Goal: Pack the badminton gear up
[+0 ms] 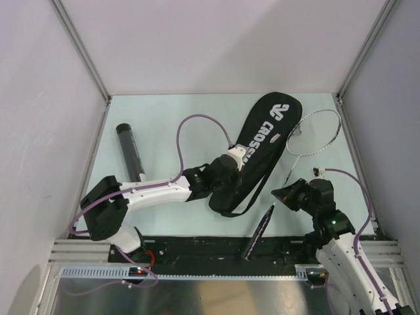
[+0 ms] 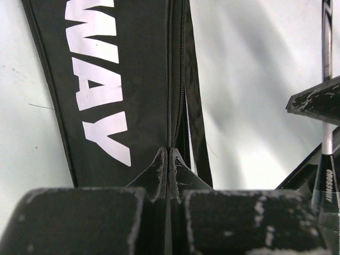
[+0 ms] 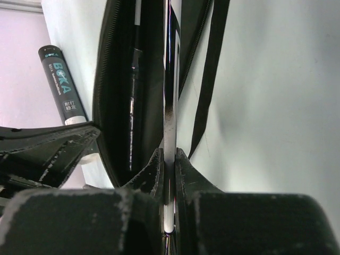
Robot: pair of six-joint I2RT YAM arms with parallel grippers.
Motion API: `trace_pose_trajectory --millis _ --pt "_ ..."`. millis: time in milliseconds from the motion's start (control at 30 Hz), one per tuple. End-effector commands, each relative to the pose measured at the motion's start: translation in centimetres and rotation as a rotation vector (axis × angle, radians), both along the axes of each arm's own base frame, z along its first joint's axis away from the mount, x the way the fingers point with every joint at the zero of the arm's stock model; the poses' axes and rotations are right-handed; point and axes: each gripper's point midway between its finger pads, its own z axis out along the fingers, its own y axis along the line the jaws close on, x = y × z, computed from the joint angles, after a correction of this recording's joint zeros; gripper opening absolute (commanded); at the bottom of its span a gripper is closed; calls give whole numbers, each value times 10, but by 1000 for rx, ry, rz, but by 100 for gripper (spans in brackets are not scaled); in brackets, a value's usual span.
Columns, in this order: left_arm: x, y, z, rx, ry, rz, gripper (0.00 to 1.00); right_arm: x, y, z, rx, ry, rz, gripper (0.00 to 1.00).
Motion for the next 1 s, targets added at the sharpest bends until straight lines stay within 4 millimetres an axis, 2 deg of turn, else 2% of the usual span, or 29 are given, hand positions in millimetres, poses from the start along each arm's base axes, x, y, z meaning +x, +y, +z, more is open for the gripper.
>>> trace_pose_trajectory --millis 0,333,533,767,967 --pt "2 -13 48 -158 11 26 0 7 2 8 58 -49 -31 0" --pt "-4 -15 55 -202 49 33 0 0 16 10 178 -8 1 0" --pt "-9 -19 60 -224 64 4 0 -5 34 11 290 7 72 0" --pt "-18 -16 60 -260 84 -12 0 -4 51 30 359 -59 188 0" --pt "-27 -9 56 -276 93 -26 0 -11 66 42 418 -64 286 0"
